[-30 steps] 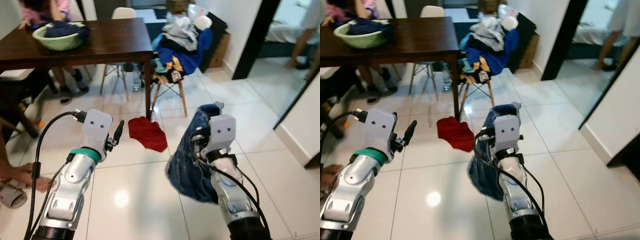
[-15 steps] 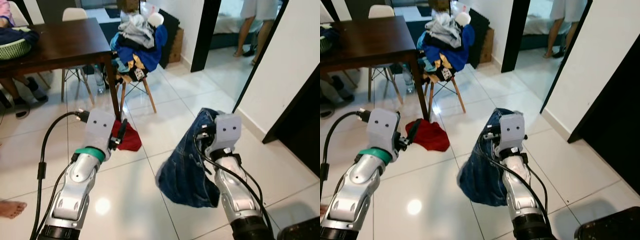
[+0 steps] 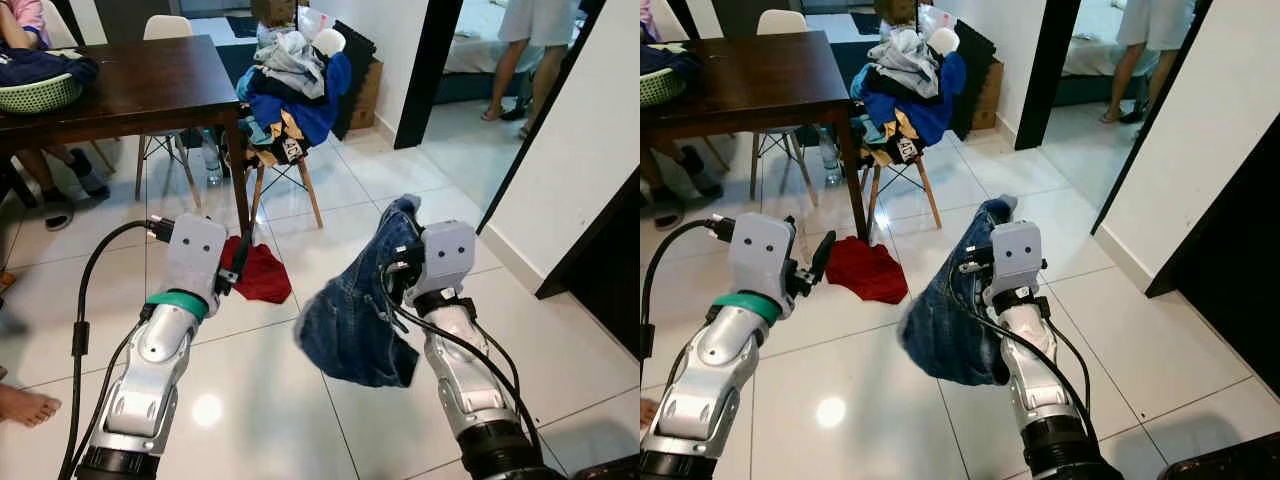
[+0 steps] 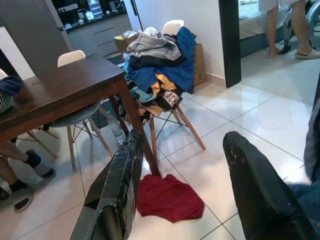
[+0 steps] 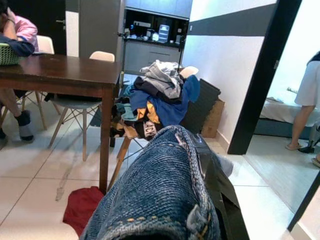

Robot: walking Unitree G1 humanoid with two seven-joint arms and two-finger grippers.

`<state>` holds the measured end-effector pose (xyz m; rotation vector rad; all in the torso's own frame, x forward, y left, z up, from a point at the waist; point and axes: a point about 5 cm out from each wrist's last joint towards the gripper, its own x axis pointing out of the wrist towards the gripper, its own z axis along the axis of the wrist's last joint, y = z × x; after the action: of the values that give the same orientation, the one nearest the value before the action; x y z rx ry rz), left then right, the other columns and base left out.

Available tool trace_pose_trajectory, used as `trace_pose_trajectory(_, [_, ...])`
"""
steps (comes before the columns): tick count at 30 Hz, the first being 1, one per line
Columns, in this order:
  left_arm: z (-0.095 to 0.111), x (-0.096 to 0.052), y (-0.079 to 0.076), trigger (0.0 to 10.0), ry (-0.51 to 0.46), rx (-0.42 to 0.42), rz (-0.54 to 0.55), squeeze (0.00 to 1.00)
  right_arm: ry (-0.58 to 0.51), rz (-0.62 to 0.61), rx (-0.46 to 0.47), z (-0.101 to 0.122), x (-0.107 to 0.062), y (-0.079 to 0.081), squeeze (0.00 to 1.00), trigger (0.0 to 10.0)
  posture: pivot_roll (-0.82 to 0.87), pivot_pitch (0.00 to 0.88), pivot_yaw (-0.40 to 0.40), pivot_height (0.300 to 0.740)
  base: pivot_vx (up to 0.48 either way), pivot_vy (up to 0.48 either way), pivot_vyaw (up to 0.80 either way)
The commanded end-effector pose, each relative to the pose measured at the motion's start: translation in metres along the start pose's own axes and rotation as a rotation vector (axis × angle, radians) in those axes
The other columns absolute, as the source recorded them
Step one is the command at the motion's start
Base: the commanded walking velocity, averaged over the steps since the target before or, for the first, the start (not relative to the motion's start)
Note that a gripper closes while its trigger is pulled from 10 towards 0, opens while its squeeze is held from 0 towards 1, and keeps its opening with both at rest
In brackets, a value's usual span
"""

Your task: Hang hanger

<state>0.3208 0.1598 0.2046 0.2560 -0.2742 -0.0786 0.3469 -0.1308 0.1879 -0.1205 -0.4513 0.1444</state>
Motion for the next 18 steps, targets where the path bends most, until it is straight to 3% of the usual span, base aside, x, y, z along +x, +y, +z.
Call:
trace_pose_trajectory(1, [-0.001,0.002,0.002,10.0,-0.003,0.004,0.014,0.0,-0.068,-0.001,-0.015,0.012,0.009,-0.005,0.0,10.0,0.04,0.007,0.018,0.74,0.0,0.0,0.0])
trace_pose_trajectory(6, [-0.002,0.0,0.008,10.0,-0.004,0.014,0.036,0.0,-0.076,-0.006,-0.026,0.013,0.012,-0.01,0.0,10.0,0.04,0.003,0.024,0.74,0.0,0.0,0.0])
trace_pose_trajectory(18, [-0.003,-0.003,0.01,10.0,0.0,-0.001,0.033,0.0,-0.092,-0.019,-0.007,0.015,-0.003,-0.008,0.0,10.0,0.01,0.009,0.034,0.74,0.0,0.0,0.0])
